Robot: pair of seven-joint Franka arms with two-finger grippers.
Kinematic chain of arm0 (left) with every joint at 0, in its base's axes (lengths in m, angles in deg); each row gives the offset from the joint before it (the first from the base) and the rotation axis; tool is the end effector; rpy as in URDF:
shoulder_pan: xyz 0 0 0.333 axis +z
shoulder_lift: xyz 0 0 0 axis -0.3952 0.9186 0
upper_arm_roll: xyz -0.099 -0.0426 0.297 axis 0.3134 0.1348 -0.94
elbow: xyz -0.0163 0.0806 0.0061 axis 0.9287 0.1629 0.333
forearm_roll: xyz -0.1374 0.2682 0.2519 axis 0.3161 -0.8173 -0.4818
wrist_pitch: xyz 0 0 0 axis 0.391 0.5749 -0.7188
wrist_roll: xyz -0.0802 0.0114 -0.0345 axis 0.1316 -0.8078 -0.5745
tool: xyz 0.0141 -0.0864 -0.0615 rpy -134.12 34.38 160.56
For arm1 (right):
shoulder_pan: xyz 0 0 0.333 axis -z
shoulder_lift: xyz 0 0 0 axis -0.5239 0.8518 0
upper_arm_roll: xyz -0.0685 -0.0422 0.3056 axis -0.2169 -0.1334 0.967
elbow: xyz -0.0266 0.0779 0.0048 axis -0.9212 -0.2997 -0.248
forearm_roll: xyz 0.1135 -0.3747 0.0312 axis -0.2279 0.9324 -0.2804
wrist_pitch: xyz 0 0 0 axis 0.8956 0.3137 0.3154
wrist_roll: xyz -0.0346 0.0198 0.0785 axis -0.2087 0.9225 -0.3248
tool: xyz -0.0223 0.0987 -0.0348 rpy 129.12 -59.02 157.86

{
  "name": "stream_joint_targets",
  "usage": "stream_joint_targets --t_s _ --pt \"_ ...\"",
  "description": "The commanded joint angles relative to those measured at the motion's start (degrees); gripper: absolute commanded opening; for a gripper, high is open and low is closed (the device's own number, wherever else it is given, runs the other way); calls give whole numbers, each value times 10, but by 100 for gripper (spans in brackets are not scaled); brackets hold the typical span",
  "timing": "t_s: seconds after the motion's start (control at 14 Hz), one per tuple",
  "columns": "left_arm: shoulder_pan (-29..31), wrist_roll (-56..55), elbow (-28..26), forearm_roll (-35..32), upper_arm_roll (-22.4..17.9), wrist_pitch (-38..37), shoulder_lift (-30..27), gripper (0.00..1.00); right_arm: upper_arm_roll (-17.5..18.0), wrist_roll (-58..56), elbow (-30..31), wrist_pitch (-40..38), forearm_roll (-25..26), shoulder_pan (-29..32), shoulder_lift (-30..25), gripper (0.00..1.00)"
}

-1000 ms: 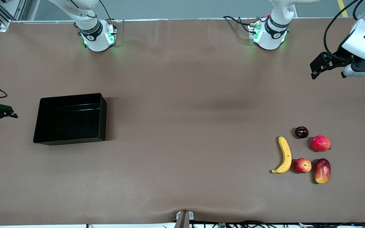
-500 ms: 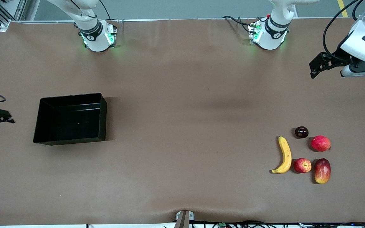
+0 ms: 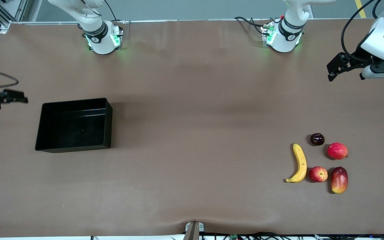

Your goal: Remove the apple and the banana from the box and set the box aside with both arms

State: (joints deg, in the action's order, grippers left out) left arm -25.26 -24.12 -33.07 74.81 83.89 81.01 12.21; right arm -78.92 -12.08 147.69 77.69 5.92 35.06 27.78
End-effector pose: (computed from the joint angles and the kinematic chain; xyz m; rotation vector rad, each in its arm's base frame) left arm 0.5115 -0.0753 0.6443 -3.0891 -0.0170 -0.1131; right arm 0.5889 -0.0584 0.5712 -3.0750 -0.3184 0.4401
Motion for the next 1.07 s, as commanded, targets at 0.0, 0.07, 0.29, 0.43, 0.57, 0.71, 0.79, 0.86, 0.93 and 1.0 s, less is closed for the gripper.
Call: stream_joint_targets --t_s 0.0,0.07,0.29,0.43,0.57,0.71,0.79,0.86,0.93,1.0 --pt "0 4 -1 9 1 -8 -12 100 -4 16 19 -19 -29 0 -52 100" --pt "0 3 -1 9 1 -8 -12 100 0 20 29 -27 -29 -6 -73 100" --pt "0 3 2 9 2 -5 -11 100 -2 28 55 -24 -30 -14 -101 100" --pt "0 3 3 9 2 -4 -8 100 0 28 63 5 -31 -27 -128 100" --pt "0 6 8 9 2 -5 -4 100 -4 29 63 12 -32 -29 -131 100" --pt "0 6 15 9 1 -5 0 100 -4 32 63 13 -34 -29 -131 100" --pt "0 6 16 10 1 -5 1 100 -3 42 63 12 -35 -29 -129 100" --pt "0 6 18 9 0 -5 4 100 -4 46 63 12 -43 -27 -129 100" --pt "1 6 24 9 -1 -5 6 100 -4 46 63 12 -50 -26 -129 100" --pt "1 1 24 9 -1 -6 8 100 -5 46 63 12 -51 -25 -129 100"
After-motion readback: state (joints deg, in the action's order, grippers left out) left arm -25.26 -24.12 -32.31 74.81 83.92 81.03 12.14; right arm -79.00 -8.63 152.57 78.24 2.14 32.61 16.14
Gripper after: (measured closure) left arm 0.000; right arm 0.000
